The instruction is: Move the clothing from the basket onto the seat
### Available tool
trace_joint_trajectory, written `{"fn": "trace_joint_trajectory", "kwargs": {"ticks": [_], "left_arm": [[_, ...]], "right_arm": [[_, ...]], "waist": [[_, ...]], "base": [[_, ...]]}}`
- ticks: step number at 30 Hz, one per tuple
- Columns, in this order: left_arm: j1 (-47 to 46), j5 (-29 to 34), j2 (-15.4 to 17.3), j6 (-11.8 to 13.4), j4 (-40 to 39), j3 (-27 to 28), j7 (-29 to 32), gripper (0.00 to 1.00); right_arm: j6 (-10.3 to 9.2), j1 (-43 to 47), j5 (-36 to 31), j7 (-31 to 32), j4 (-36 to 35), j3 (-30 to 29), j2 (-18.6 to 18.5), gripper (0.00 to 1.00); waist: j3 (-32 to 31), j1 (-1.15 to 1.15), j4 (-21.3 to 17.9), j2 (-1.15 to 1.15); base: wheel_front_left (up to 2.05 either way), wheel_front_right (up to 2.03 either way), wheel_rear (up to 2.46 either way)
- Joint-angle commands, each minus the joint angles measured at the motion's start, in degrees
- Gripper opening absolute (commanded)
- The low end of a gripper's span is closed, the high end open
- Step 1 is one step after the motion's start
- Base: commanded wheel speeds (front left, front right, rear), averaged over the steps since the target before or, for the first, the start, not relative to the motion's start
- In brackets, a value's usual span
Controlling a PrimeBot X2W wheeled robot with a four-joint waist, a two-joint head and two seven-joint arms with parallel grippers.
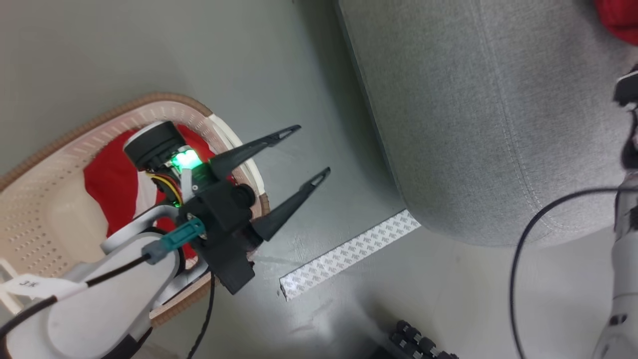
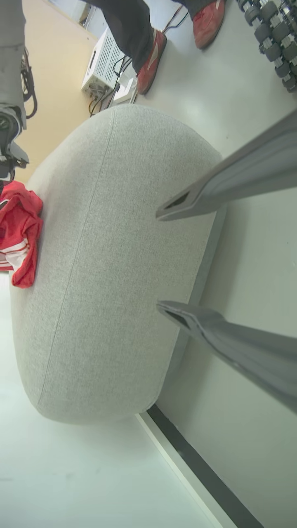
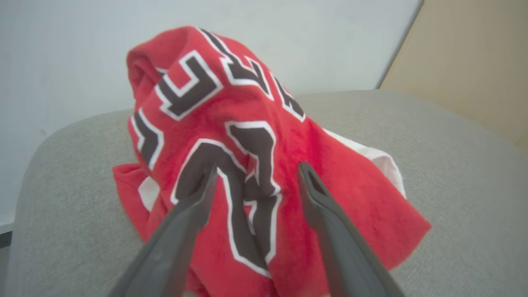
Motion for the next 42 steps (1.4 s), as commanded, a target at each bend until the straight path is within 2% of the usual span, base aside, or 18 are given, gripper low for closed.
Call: {"fn": "trace_joint_trajectory", "kwargs": {"ticks": [1,8,15,20,26,33,38,42], "left_arm": [[1.6,-0.3,0.1,0.8,0.8,0.7,-1.0,1.0],[4.6,-3.5,0.0,4.6,4.0,3.8,-4.5,1.0],[9.5,-7.6,-1.5,7.7,6.8,6.6,-8.5,1.0],[14.4,-11.1,-4.0,11.4,9.2,11.0,-10.8,1.0],[20.6,-11.6,-7.5,15.4,8.9,18.6,-11.5,1.0],[31.1,-8.7,-13.7,12.6,7.1,30.9,-11.5,1.0],[37.0,-3.0,-17.2,11.2,6.4,37.4,-11.5,1.0],[41.4,0.7,-20.5,10.1,5.0,42.5,-11.5,1.0]], "right_arm": [[0.04,2.0,-1.6,0.0,-2.2,1.0,1.1,1.0],[0.04,8.8,-3.8,0.0,-10.5,8.4,3.3,1.0],[0.04,14.1,-4.4,0.0,-13.6,16.0,4.3,1.0],[0.03,18.2,-3.0,0.0,-14.9,21.0,3.2,1.0],[0.03,23.5,-0.9,0.0,-15.5,26.9,3.5,1.0],[0.03,30.3,3.0,0.0,-19.5,31.3,3.4,1.0],[0.03,35.0,8.1,0.0,-21.4,33.5,3.8,1.0],[0.04,37.9,9.6,0.0,-23.0,32.9,3.8,1.0]], "waist": [[-2.1,0.01,0.8,0.0],[-6.6,0.01,2.4,0.0],[-11.6,0.01,5.9,0.0],[-16.1,0.01,10.4,0.0],[-21.3,0.01,15.0,0.0],[-28.0,0.01,19.7,0.0],[-32.4,0.01,21.1,0.0],[-35.5,0.01,21.9,0.0]], "base": [[0.0,0.0,0.0],[0.0,0.0,0.0],[0.0,0.0,0.0],[0.0,0.0,0.0],[0.0,0.0,0.0],[0.0,0.0,0.0],[0.0,0.0,0.0],[0.0,0.0,0.0]]}}
